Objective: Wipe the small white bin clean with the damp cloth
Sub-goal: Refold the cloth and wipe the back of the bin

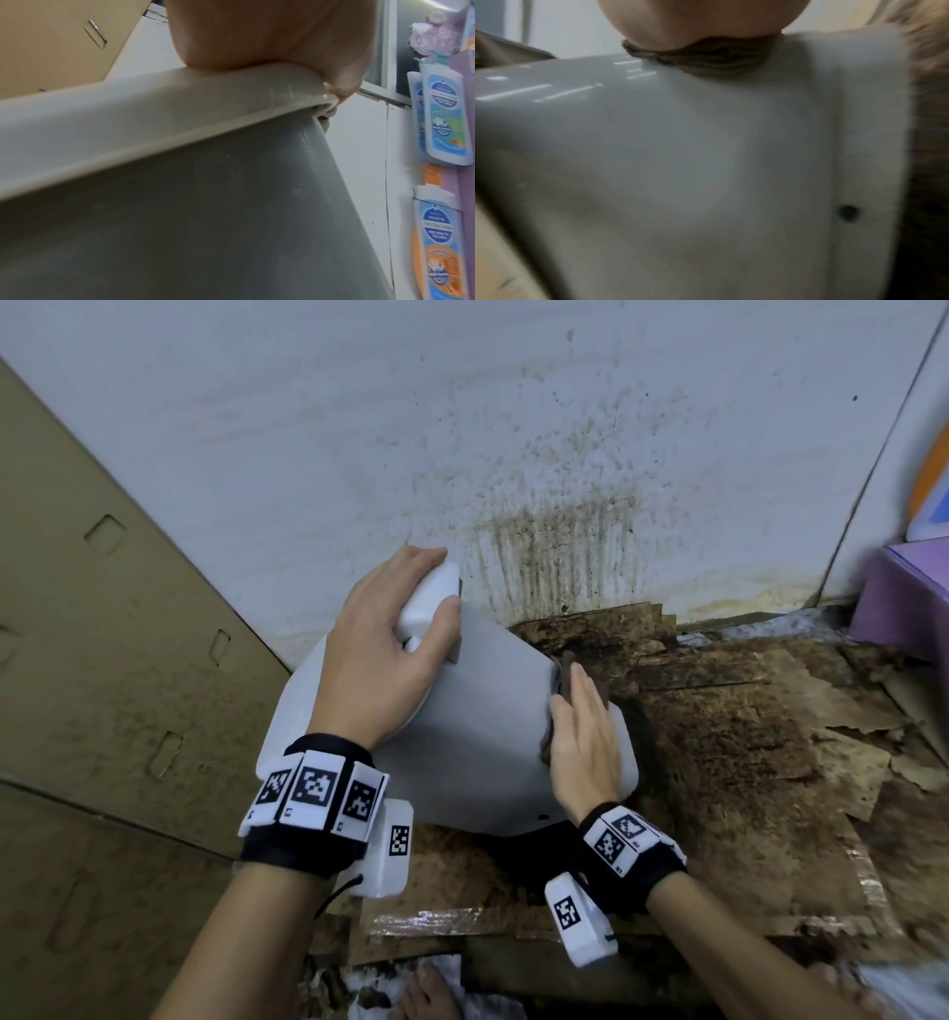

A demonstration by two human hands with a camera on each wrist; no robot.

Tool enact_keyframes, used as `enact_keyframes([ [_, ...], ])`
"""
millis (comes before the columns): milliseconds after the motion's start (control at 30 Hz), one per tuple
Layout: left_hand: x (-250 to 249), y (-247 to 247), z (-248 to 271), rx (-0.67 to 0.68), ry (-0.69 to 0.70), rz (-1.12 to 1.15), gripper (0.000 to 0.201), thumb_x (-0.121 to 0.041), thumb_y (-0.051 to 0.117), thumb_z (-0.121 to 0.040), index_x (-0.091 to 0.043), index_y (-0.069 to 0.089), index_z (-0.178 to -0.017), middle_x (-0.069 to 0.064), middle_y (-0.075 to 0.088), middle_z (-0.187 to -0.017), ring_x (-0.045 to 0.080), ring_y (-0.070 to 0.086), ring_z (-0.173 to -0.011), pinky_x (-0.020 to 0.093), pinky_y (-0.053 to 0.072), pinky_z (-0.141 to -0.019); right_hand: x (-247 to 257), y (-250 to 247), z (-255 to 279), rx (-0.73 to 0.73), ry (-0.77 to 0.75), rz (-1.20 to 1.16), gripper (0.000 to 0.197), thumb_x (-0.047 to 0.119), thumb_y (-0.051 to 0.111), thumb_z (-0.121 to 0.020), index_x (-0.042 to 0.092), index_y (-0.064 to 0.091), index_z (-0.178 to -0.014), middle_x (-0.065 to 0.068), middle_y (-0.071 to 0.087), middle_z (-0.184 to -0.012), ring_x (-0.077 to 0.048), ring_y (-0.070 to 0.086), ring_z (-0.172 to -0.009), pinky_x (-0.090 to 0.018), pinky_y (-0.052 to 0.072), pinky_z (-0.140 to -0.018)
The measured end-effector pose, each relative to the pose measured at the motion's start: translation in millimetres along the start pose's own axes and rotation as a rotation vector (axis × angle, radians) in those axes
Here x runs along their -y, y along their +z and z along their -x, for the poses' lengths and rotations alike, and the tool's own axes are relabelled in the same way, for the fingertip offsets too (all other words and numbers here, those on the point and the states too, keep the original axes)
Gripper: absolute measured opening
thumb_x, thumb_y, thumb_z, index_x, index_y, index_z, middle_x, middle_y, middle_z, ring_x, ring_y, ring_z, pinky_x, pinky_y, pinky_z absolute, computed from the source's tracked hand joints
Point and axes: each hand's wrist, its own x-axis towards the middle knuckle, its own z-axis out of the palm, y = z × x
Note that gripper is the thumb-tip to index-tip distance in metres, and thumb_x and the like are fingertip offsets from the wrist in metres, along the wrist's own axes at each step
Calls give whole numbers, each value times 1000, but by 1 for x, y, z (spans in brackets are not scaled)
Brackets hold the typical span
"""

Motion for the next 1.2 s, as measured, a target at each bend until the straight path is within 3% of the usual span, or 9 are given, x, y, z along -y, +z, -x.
enact_keyframes([
  [267,1,-1,4,-7,29,-7,42,-38,56,-98,-30,56,-140,-15,53,-146,5,44,-138,39,40,-112,71,19,15,42,-241,-83,60,42,29,-101,25,23,-158,11,22,-164,0,13,-150,-33,14,-124],
  [367,3,-3,4,-10,27,-2,42,-36,56,-99,-30,56,-140,-16,53,-145,4,44,-137,37,40,-112,75,19,13,53,-270,-136,55,37,33,-103,26,29,-157,12,30,-161,-3,23,-148,-39,25,-121],
  [467,1,-3,3,-9,21,-5,41,-35,57,-99,-30,56,-140,-18,52,-144,2,44,-136,34,39,-113,77,15,11,69,-260,-200,49,28,39,-106,26,35,-155,14,38,-155,4,31,-139,-36,31,-118],
  [633,-3,-1,1,13,19,-26,40,-34,56,-100,-31,55,-140,-20,52,-143,2,43,-136,32,39,-112,78,10,11,7,-187,-224,44,26,40,-105,32,43,-148,4,62,-134,-18,58,-120,-44,46,-103],
  [767,-3,-3,1,-2,14,-14,39,-33,57,-100,-32,56,-139,-22,52,-142,1,45,-133,34,41,-111,79,9,9,3,-194,-246,42,25,39,-105,33,45,-145,-1,68,-122,-22,64,-108,-44,50,-96],
  [833,-3,-3,1,-9,17,-3,38,-32,57,-100,-32,56,-138,-22,53,-141,1,46,-133,34,41,-110,79,8,9,8,-185,-288,42,24,38,-105,34,44,-146,-2,67,-124,-23,63,-110,-44,51,-97],
  [967,-3,-1,1,2,33,3,40,-34,58,-100,-31,56,-139,-21,53,-142,1,45,-134,30,39,-112,86,-2,3,-10,-129,-496,43,17,39,-106,24,44,-148,10,56,-141,0,51,-130,-34,42,-112],
  [1067,-3,5,0,25,77,-31,43,-36,58,-100,-28,54,-142,-16,51,-146,2,43,-137,25,34,-114,103,-18,-3,-14,-142,-601,44,19,41,-106,21,43,-150,10,53,-145,0,48,-133,-32,40,-115],
  [1200,-6,12,0,73,78,-41,52,-49,43,-103,-30,45,-150,-16,42,-156,-2,32,-145,26,28,-119,129,-42,-5,38,-290,-586,48,16,40,-107,24,33,-154,19,39,-154,15,33,-137,-7,30,-110],
])
